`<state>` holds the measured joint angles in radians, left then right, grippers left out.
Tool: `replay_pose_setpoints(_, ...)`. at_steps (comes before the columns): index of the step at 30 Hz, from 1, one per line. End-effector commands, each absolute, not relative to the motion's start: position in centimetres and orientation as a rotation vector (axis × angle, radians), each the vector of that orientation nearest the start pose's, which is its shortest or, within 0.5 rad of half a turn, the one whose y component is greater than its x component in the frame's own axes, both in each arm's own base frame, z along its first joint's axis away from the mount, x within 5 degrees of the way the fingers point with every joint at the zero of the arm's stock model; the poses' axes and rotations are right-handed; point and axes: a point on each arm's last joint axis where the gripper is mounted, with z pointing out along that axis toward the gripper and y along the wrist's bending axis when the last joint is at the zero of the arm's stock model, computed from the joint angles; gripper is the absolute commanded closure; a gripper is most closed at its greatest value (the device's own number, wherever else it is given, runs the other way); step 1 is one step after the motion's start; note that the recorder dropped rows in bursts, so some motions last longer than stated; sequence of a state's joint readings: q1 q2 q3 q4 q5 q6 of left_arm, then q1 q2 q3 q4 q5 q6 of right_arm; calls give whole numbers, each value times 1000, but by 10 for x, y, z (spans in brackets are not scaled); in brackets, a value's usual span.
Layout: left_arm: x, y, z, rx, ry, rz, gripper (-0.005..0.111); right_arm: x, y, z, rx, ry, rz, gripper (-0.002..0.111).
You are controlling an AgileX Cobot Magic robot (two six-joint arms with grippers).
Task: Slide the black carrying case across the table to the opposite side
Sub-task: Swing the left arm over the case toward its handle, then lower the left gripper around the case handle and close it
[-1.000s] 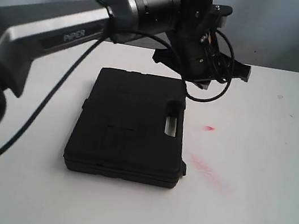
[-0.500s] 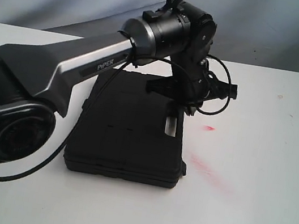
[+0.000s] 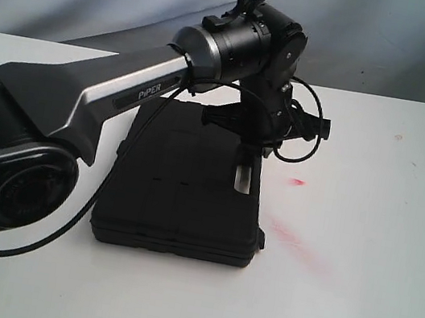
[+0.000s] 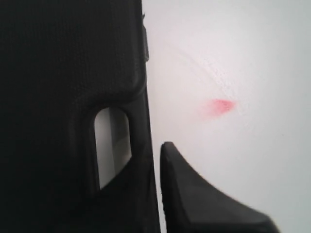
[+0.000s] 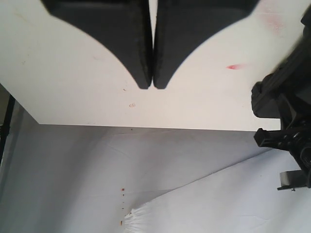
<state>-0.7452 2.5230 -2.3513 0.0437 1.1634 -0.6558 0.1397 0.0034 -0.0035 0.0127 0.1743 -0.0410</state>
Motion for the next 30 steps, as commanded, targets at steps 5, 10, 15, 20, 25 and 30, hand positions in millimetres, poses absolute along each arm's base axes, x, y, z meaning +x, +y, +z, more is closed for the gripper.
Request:
replay_pose_setpoints(5, 395, -357, 182, 187, 2824, -258, 65, 56, 8, 198, -144, 1640, 84, 108)
replay_pose_setpoints(10, 395, -357, 181, 191, 2823, -258, 65, 56, 8, 198, -144, 1640, 84, 108)
replay_pose_setpoints(15, 395, -358, 176, 191, 2829, -253, 67, 56, 8, 198, -144, 1640, 84, 108)
replay_pose_setpoints(20, 396, -359, 165, 189, 2849, -252, 67, 56, 8, 198, -144, 1640, 84, 108)
replay_pose_setpoints(25, 398, -361, 158, 189, 2840, -266, 67, 56, 8, 198, -144, 1640, 84, 108)
replay_pose_setpoints(30, 400, -363, 156, 190, 2818, -280, 67, 56, 8, 198, -144, 1640, 84, 108)
